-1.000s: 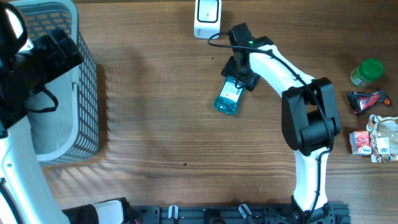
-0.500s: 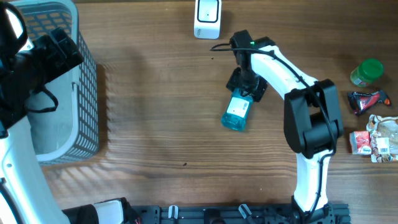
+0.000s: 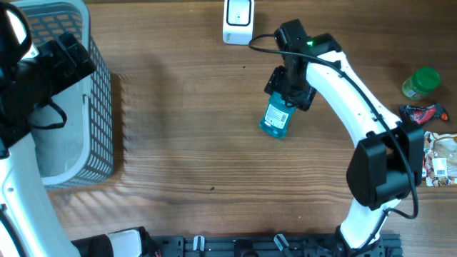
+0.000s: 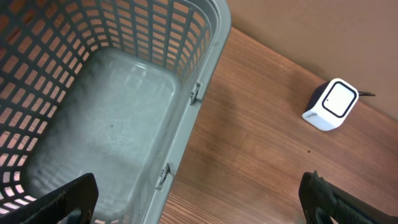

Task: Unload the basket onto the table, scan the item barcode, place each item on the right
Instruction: 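Lift the mouthwash bottle with the right gripper toward the scanner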

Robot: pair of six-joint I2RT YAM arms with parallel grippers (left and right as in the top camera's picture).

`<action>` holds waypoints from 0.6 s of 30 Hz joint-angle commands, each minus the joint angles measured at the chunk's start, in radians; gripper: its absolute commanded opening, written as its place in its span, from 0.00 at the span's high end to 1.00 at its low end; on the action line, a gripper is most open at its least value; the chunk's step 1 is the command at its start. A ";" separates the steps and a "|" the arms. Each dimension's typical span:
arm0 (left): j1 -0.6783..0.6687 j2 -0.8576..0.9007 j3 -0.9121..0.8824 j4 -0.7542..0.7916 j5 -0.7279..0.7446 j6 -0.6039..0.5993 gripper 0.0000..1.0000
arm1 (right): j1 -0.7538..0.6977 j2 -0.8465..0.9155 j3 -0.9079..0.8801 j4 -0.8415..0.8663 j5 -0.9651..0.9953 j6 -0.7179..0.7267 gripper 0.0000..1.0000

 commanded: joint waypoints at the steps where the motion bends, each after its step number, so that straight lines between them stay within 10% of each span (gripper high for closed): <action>1: 0.008 0.001 0.008 0.002 0.005 -0.001 0.00 | 0.018 -0.026 -0.009 -0.006 -0.030 -0.016 0.53; 18: 0.008 0.001 0.008 0.002 0.005 -0.002 0.00 | 0.111 -0.026 -0.009 -0.036 -0.001 -0.017 0.53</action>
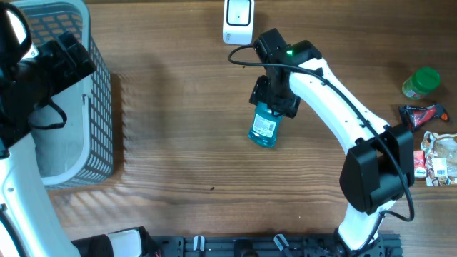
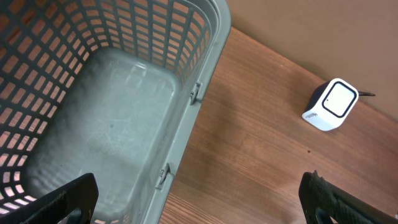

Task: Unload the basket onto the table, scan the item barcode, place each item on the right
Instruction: 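Lift the mouthwash bottle with the right gripper toward the scanner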

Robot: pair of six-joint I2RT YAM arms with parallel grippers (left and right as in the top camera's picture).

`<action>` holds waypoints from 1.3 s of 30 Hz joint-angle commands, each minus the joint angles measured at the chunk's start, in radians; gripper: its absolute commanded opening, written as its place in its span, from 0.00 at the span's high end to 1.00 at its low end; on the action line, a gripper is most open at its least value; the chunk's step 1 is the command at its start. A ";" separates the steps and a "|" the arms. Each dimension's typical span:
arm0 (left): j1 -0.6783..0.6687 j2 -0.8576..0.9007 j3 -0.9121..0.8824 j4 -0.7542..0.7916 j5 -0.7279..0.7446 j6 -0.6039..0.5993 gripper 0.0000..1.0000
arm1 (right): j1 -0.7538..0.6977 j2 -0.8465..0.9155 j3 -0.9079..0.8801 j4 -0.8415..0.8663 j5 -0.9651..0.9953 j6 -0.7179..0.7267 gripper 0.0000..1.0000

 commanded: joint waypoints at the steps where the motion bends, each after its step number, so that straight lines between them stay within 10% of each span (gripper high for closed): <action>1: 0.008 0.001 0.008 0.002 0.005 -0.001 0.00 | 0.004 -0.025 -0.002 -0.014 -0.001 -0.013 0.53; 39: 0.008 0.001 0.008 0.002 0.005 -0.002 0.00 | 0.004 -0.149 0.011 0.061 0.011 -0.066 0.56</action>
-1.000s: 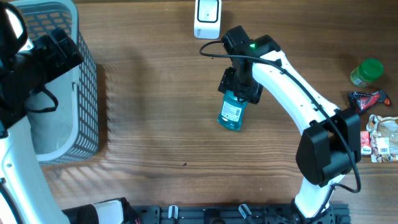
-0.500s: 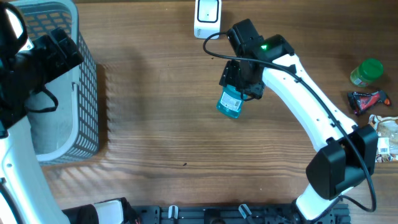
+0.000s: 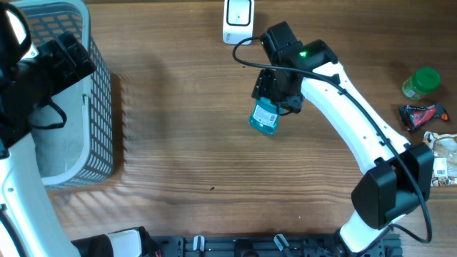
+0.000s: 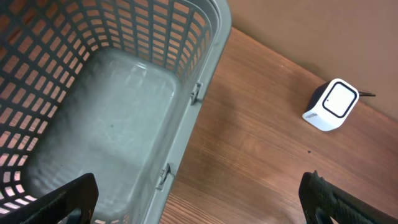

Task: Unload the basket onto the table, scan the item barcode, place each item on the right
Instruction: 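Lift the mouthwash bottle with the right gripper toward the scanner, then hold the mouthwash bottle in front of the scanner window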

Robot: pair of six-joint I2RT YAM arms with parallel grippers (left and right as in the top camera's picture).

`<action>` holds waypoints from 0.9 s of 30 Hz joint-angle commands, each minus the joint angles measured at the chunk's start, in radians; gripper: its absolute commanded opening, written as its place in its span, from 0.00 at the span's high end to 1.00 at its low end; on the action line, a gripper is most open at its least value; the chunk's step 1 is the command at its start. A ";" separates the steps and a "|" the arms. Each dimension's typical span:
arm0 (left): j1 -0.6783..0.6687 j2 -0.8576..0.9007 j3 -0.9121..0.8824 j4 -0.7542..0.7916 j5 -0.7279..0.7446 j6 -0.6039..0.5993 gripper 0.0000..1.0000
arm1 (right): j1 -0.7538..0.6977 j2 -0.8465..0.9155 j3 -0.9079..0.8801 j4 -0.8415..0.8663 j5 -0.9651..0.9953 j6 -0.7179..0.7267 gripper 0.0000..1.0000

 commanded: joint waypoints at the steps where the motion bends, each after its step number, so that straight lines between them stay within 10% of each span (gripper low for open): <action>1: 0.008 0.001 0.008 0.002 0.005 -0.001 0.00 | 0.004 -0.037 0.011 0.039 0.008 -0.036 0.56; 27: 0.008 0.001 0.008 0.002 0.005 -0.001 0.00 | 0.007 -0.016 -0.058 0.410 0.179 -0.345 0.58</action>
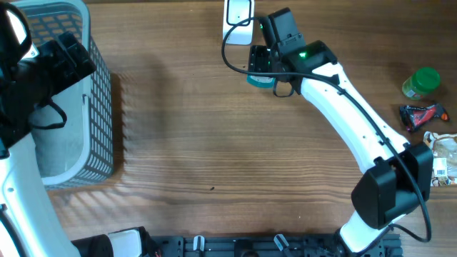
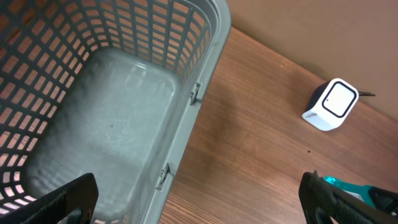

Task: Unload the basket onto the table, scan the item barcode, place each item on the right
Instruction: 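Hold the mouthwash bottle in front of the scanner window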

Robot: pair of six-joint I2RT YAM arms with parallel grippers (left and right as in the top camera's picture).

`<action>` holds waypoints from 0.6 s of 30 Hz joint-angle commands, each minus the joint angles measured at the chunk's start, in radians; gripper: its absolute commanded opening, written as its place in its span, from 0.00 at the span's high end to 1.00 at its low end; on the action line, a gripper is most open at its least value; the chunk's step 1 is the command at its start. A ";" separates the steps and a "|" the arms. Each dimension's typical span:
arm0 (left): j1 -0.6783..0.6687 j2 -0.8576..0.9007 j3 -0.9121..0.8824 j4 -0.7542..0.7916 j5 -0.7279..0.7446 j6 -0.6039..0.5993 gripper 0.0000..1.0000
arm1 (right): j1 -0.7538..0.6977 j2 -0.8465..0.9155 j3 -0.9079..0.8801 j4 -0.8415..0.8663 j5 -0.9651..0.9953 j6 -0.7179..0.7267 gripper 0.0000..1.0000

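Note:
In the overhead view my right gripper [image 1: 263, 66] is shut on a teal bottle [image 1: 258, 71] and holds it just below the white barcode scanner [image 1: 238, 13] at the table's far edge. Most of the bottle is hidden under the gripper. The scanner [image 2: 331, 104] also shows in the left wrist view, with a teal sliver of the bottle [image 2: 341, 185] at the lower right. My left gripper [image 2: 199, 205] hangs open over the grey basket [image 2: 205, 37], nothing between its fingers.
The grey slatted basket [image 1: 96, 93] stands at the left edge of the table. At the right edge lie a green-lidded jar [image 1: 421, 82], a red and black packet [image 1: 421, 113] and a pale snack pack [image 1: 443, 158].
My right gripper has carried the teal bottle further back, from mid-table to right beneath the scanner. The bottle now peeps into the left wrist view. The left arm has not moved.
My right gripper held the teal bottle, label up, right of the table's middle. It then stood further left, then a little nearer the back with the bottle tilted. Now it holds the bottle close under the scanner. The left arm stayed over the basket throughout.

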 commanded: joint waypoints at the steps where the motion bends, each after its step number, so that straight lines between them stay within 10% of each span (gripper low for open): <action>1: 0.008 0.001 0.008 0.002 0.005 -0.002 0.00 | 0.007 -0.013 -0.050 0.032 0.028 -0.021 0.58; 10: 0.008 0.001 0.008 0.002 0.005 -0.002 0.00 | 0.007 0.022 -0.128 0.058 0.028 -0.022 0.57; 18: 0.008 0.001 0.008 0.002 0.005 -0.002 0.00 | 0.007 0.022 -0.128 0.073 0.029 -0.022 0.11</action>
